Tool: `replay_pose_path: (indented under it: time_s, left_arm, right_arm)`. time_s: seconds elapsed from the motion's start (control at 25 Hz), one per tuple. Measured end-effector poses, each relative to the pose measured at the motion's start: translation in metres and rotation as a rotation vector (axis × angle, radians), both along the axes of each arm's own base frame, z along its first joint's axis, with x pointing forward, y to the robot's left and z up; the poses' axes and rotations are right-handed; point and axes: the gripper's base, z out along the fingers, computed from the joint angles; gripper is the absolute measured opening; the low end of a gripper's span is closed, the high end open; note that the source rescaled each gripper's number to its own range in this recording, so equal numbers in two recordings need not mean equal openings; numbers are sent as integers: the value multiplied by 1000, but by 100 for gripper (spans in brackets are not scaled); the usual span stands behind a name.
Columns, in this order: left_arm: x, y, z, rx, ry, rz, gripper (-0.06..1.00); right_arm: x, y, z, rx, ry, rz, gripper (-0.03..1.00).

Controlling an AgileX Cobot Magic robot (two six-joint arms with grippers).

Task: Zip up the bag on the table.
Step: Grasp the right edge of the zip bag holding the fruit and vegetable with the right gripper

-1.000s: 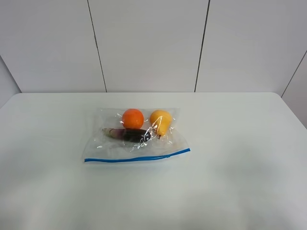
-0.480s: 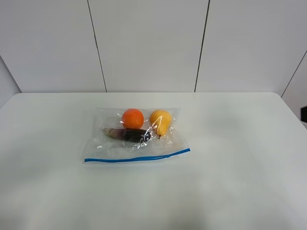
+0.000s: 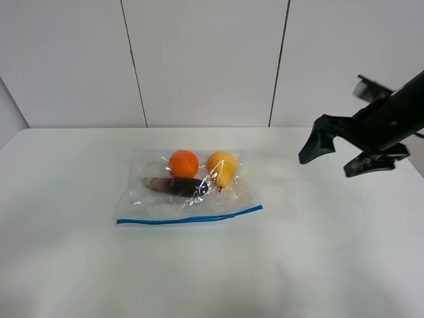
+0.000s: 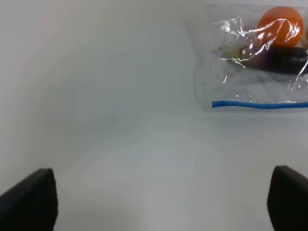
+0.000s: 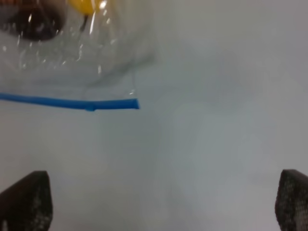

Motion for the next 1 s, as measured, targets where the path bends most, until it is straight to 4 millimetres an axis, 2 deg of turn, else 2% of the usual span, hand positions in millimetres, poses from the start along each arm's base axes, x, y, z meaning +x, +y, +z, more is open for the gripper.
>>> replay_pose_path:
  time_s: [0.24, 0.44, 0.64, 0.8, 1.0]
  left_arm:
    - [0, 0, 0, 0, 0, 0, 100]
    - [0, 0, 0, 0, 0, 0, 100]
    - [0, 0, 0, 0, 0, 0, 100]
    - [0, 0, 0, 0, 0, 0, 100]
    - [0, 0, 0, 0, 0, 0, 100]
  right_arm:
    - [31, 17, -75, 211, 155, 38, 100]
    - [41, 29, -114, 314, 185, 59, 100]
    - [41, 41, -134, 317, 209, 94, 98]
    - [44, 41, -140, 314, 187, 95, 84]
    - [49, 43, -144, 325, 189, 94, 76]
